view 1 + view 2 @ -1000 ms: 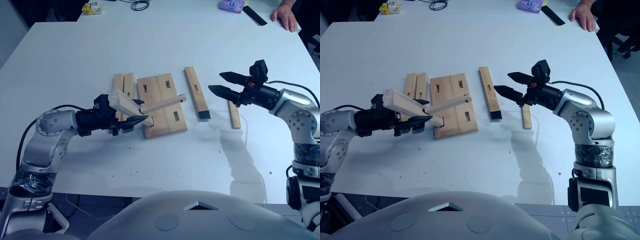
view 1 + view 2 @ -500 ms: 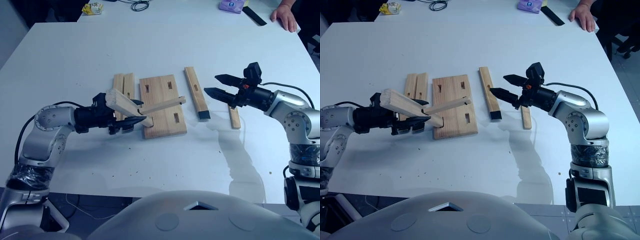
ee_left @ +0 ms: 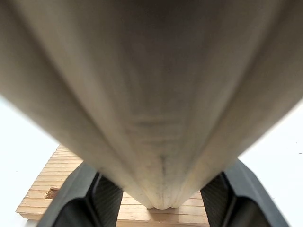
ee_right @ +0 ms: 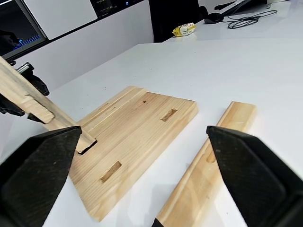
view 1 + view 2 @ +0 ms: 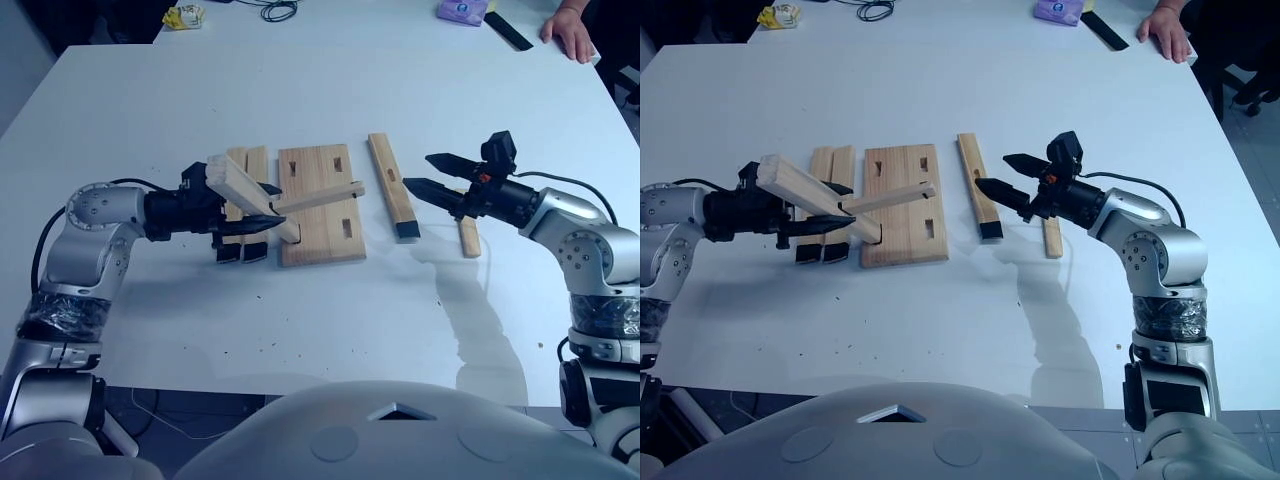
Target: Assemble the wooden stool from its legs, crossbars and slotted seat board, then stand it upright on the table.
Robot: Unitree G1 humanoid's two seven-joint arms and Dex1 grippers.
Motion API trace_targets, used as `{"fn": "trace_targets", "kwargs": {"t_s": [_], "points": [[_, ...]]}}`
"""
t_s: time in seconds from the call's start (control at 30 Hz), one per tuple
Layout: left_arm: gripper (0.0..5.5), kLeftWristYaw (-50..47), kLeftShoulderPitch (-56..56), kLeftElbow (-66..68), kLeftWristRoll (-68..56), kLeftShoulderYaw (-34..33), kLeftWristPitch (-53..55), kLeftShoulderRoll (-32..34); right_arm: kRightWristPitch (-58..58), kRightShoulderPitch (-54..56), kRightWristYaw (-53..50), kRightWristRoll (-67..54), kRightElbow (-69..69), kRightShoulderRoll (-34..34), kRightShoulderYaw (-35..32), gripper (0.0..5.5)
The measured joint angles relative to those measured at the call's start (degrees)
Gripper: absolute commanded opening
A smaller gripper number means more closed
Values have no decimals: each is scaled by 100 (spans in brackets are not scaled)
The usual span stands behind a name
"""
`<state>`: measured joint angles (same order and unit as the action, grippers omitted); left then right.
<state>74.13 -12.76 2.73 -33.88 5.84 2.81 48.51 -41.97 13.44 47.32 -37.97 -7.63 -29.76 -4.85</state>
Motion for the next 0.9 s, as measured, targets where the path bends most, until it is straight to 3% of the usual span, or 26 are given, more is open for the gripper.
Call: {"fn": "trace_targets", "kwargs": {"t_s": [0.1, 0.23, 0.4, 0.57, 0.77, 0.9], "points": [[248, -12, -81, 57, 43, 62, -55, 0, 26, 0, -1, 1, 8, 18, 0, 488], [312, -153, 372, 570, 1018, 557, 278, 27, 97, 1, -4, 10, 39, 20, -19, 488], [377, -161, 465, 571, 1162, 447, 385, -23, 133, 13, 12, 22, 155, 22, -14, 488], [382, -158, 387, 644, 1258, 171, 317, -20, 156, 5, 6, 25, 157, 22, -13, 488], [382, -502, 791, 65, 920, -714, 586, 8, 520, 31, -188, 637, 287, -104, 134, 488], [382, -1655, 1806, -902, 322, -1830, 1068, -453, 556, 193, -851, 1001, 597, 43, 111, 488]]}}
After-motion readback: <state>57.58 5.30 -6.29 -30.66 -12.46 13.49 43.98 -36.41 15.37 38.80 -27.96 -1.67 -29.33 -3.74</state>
